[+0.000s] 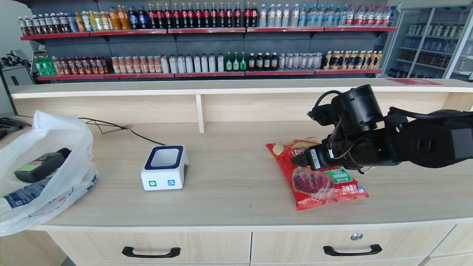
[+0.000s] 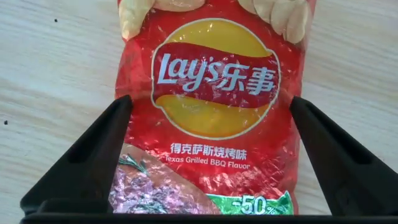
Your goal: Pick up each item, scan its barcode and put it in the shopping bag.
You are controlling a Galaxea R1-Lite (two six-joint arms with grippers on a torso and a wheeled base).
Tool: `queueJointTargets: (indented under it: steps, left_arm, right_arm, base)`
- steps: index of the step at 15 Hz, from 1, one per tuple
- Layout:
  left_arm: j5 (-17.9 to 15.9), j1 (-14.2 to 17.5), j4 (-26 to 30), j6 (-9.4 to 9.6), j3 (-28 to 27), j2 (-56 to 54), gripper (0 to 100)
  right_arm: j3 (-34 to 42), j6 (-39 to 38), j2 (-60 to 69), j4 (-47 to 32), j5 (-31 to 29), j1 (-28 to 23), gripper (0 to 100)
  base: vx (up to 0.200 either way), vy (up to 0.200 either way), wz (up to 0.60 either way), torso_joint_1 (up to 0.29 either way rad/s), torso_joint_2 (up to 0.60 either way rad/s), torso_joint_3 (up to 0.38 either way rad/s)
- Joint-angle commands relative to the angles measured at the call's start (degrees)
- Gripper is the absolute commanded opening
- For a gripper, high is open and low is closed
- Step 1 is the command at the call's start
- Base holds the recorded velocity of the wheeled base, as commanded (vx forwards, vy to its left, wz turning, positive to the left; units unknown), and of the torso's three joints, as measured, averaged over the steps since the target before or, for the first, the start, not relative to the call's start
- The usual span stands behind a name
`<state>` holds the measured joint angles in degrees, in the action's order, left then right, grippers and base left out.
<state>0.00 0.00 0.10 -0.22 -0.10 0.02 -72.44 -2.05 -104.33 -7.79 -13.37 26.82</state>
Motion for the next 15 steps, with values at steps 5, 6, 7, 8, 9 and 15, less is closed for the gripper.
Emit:
queueJointTargets:
  steps: [5, 6, 7, 8, 9, 15]
  left_arm:
    - [0.0, 0.0, -0.01, -0.04, 0.01, -0.02, 100]
    - [0.0, 0.0, -0.01, -0.04, 0.01, -0.02, 100]
    - [0.0, 0.0, -0.01, -0.04, 0.01, -0.02, 100]
    - [0.0, 0.09, -0.01, -0.04, 0.01, -0.02, 100]
    - [0.0, 0.0, -0.01, -0.04, 0.01, -0.02, 100]
    - [0.0, 0.0, -0.01, -0.04, 0.01, -0.02, 100]
  right_arm:
    - [3.0, 2.05, -1.41, 3.66, 2.3, -0.28, 100]
    - [3.09, 2.14, -1.41, 3.66, 2.39, -0.28, 100]
    - [3.62, 2.49, -1.32, 3.75, 2.83, -0.28, 100]
    - [4.06, 3.81, -1.14, 3.92, 3.79, -0.28, 100]
    - [3.97, 4.6, -1.05, 4.01, 3.97, -0.28, 100]
    - [4.15, 6.09, -1.93, 3.57, 5.2, -0.1, 100]
  base:
    - [0.0, 0.0, 0.0, 0.0, 0.0, 0.0]
    - [0.0, 0.0, 0.0, 0.0, 0.0, 0.0]
    - [0.0, 0.0, 0.0, 0.0, 0.0, 0.0]
    - [0.0, 0.0, 0.0, 0.0, 0.0, 0.0]
    - [0.0, 0.0, 0.0, 0.0, 0.0, 0.0]
    - [0.0, 0.0, 0.0, 0.0, 0.0, 0.0]
